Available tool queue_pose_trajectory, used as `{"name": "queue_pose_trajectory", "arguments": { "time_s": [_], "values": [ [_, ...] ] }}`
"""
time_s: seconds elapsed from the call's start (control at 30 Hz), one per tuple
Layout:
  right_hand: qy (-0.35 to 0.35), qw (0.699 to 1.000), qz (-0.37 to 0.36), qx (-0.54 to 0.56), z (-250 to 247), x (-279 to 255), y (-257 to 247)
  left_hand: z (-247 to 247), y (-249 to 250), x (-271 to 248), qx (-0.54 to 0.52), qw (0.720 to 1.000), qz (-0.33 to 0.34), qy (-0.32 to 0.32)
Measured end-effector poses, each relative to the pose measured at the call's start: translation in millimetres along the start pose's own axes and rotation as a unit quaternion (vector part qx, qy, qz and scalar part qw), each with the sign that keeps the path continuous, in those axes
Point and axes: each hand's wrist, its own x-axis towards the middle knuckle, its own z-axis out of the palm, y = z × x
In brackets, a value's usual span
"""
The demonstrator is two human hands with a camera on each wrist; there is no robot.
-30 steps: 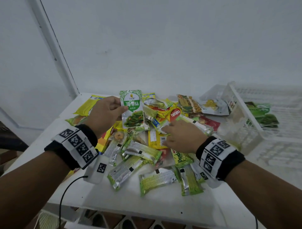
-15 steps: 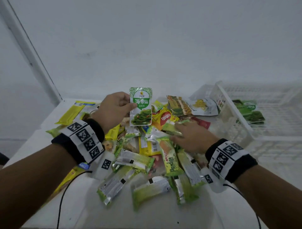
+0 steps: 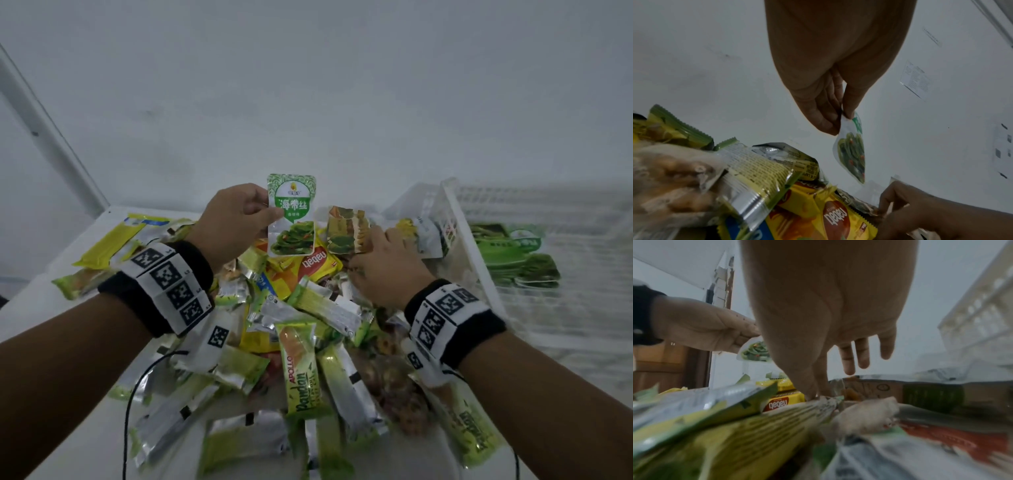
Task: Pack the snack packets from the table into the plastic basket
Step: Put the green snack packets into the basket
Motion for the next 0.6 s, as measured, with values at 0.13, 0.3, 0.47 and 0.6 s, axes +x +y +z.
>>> {"name": "queue_pose_trajectory", "arguments": {
  "time_s": [0.13,0.3,0.47,0.6],
  "values": [
    [-0.046,0.998,0.046,-0.011,3.9,4.5,8.0,6.1,-1.4,4.1,0.004,1.0,-0.003,-0.003],
    [0.0,0.998,0.054,-0.016,1.2,7.7,12.3,6.4,-0.6,7.4,0.002,1.0,-0.003,-0.005],
    [-0.035,0.998,0.058,-0.019,1.4,13.8,1.6,3.7,1.2,7.2,-0.009,1.0,0.001,-0.017],
    [-0.061,0.997,0.048,0.018,1.5,12.7,-6.6,0.1,-2.4,4.8,-0.013,1.0,-0.001,-0.021]
  ]
}}
